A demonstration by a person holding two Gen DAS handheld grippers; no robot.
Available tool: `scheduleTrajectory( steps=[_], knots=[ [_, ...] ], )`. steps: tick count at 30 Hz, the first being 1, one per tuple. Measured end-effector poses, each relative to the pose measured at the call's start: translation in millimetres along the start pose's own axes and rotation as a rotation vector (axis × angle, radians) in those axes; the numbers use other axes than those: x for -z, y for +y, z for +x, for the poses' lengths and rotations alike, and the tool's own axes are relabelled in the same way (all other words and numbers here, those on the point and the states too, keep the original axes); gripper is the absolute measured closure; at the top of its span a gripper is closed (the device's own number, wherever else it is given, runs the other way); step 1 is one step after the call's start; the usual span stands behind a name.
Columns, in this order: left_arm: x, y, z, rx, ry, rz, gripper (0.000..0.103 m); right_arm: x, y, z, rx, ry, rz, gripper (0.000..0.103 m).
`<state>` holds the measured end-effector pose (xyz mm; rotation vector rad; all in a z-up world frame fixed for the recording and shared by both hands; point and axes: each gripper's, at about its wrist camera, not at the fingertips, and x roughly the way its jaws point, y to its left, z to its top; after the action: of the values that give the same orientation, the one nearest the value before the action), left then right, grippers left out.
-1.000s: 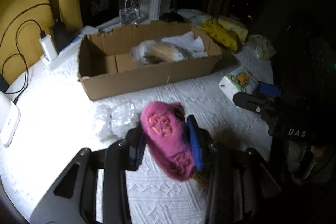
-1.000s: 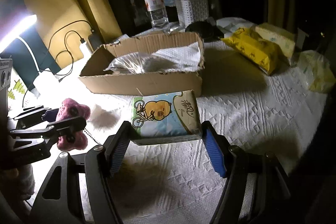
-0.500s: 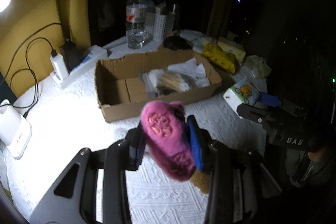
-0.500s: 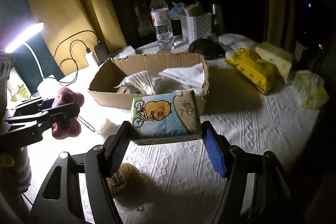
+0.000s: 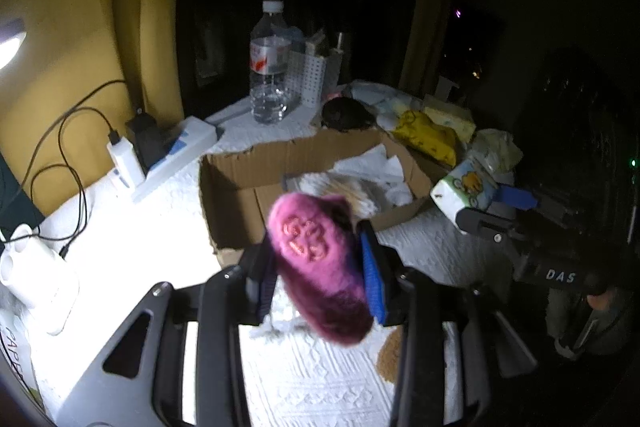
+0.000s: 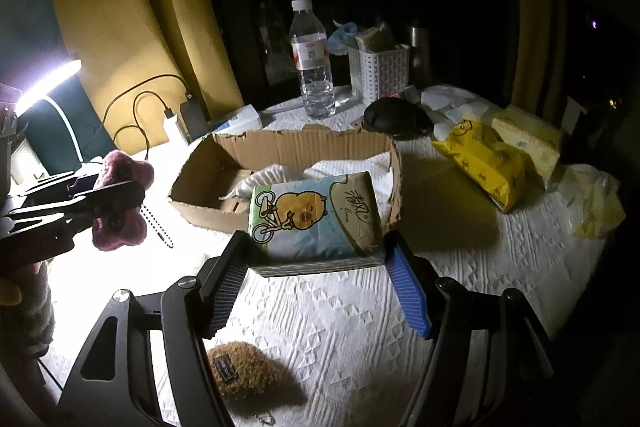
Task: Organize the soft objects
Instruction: 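Lift the pink plush with the left tool while the right tool carries the tissue pack to the box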
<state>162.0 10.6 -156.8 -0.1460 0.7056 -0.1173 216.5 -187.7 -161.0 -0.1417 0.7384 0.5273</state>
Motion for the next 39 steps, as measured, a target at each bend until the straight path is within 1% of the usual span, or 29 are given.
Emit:
scheduleTrajectory(
  steps=[12, 22, 32, 34, 35, 36, 39],
  knots=[
    [-21.7, 1.7, 21.3, -0.022, -0.005, -0.01, 0.065, -18.6, -18.9, 18.9, -0.012, -0.008, 0.007, 0.032],
    [-30.0, 6.1, 53.7, -0.018, 0.021, -0.026, 0.065, -22.9, -35.8, 57.6, -0.029, 0.036, 0.031, 0.032],
    [-33.8, 7.6, 79.1, -0.015, 0.047, -0.034, 0.065, -24.3, -34.1, 90.3, -0.053, 0.068, 0.028, 0.032],
    [-35.6, 5.1, 82.1, -0.015, 0.047, -0.029, 0.065, -24.2, -34.8, 93.2, -0.052, 0.066, 0.025, 0.029],
    [-36.3, 4.3, 83.3, -0.015, 0.048, -0.028, 0.065, -24.3, -36.2, 93.2, -0.05, 0.059, 0.026, 0.022],
    [-37.3, 3.3, 84.8, -0.016, 0.048, -0.025, 0.065, -24.6, -37.5, 92.5, -0.048, 0.051, 0.027, 0.019],
    [-41.0, -2.8, 89.4, -0.016, 0.052, -0.015, 0.065, -25.2, -43.8, 86.9, -0.046, 0.026, 0.034, 0.018]
  ],
)
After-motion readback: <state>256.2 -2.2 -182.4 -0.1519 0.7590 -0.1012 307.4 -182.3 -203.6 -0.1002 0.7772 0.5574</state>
